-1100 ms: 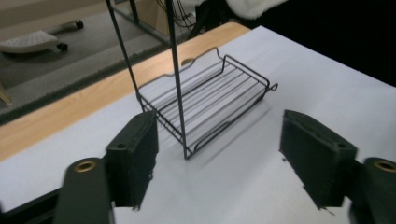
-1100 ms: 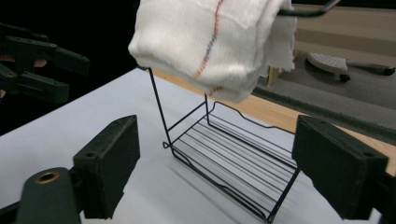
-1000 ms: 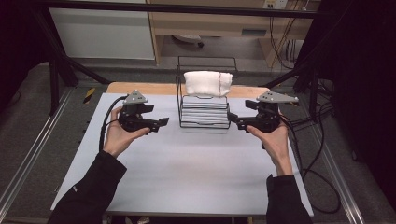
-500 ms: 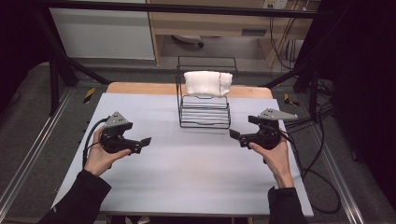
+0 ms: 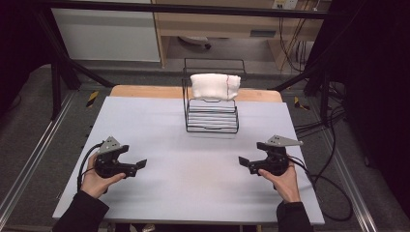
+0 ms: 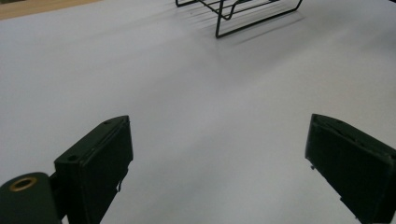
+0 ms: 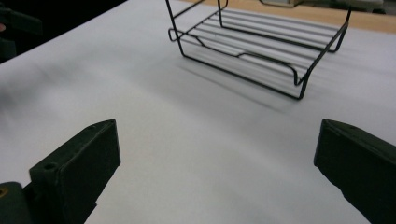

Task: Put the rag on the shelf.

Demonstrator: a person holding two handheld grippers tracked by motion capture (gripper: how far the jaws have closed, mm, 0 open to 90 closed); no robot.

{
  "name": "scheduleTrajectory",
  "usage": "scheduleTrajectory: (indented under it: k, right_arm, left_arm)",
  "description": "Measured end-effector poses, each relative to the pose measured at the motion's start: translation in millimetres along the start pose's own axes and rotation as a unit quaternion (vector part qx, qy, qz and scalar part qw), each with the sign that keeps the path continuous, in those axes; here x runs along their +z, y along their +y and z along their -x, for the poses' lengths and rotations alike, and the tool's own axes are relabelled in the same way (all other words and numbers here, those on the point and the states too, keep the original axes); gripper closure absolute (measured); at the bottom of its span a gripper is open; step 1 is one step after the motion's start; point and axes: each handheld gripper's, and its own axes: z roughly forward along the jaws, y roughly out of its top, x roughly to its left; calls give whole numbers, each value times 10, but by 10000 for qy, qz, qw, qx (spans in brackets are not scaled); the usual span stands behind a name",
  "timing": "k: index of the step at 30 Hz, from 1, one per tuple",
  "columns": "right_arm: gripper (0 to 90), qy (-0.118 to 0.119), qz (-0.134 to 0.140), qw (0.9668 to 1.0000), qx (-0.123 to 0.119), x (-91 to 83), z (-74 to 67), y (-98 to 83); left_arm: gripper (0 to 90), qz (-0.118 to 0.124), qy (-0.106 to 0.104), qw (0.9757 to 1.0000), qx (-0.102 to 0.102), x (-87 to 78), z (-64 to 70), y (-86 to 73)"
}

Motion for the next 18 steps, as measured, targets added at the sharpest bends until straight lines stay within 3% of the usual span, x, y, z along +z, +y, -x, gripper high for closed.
scheduleTrajectory:
  k: [9, 18]
  right_arm:
    - [10, 53, -306, 9995, 96, -17, 61, -371]
    - [10, 38, -487, 9987, 162, -72, 81, -553]
  left_arm:
    - [74, -59, -5, 10000, -10, -22, -57, -242]
    - [70, -87, -44, 10000, -5, -11, -50, -351]
